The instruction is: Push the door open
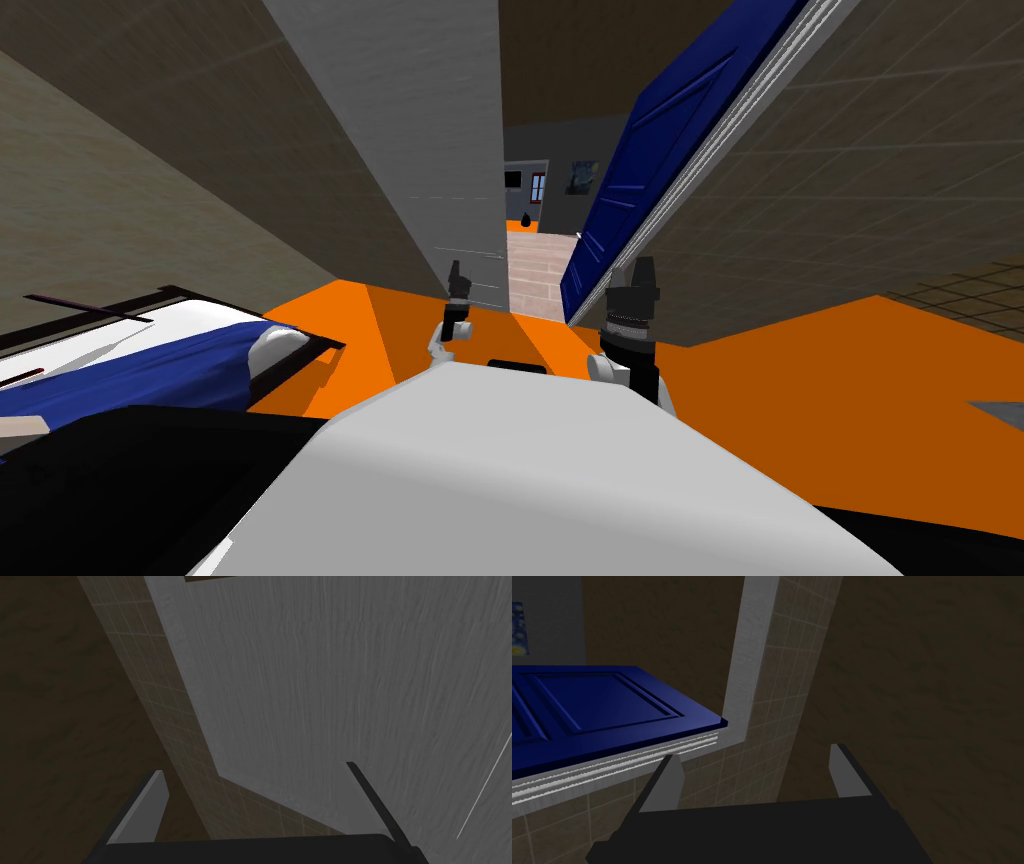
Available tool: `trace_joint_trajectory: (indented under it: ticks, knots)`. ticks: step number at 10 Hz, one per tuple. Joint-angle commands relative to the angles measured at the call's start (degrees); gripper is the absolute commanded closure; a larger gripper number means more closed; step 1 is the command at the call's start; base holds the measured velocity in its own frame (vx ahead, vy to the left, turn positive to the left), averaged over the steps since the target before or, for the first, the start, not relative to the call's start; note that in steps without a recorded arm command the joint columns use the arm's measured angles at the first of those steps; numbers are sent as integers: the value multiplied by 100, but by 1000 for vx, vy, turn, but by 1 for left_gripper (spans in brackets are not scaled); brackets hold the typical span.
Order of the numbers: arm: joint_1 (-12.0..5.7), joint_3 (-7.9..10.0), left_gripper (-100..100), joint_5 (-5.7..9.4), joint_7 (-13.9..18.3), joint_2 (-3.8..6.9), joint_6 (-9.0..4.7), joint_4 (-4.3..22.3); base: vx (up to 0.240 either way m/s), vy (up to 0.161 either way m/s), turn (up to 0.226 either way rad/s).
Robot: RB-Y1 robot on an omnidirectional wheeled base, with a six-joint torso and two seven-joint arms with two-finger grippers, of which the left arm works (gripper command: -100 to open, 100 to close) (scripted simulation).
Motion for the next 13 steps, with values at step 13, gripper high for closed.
trace_joint_trajectory:
  ticks: [13]
  knots:
    - [-1173,-54,-100,129,-158,2,156,1919,42,36,-4]
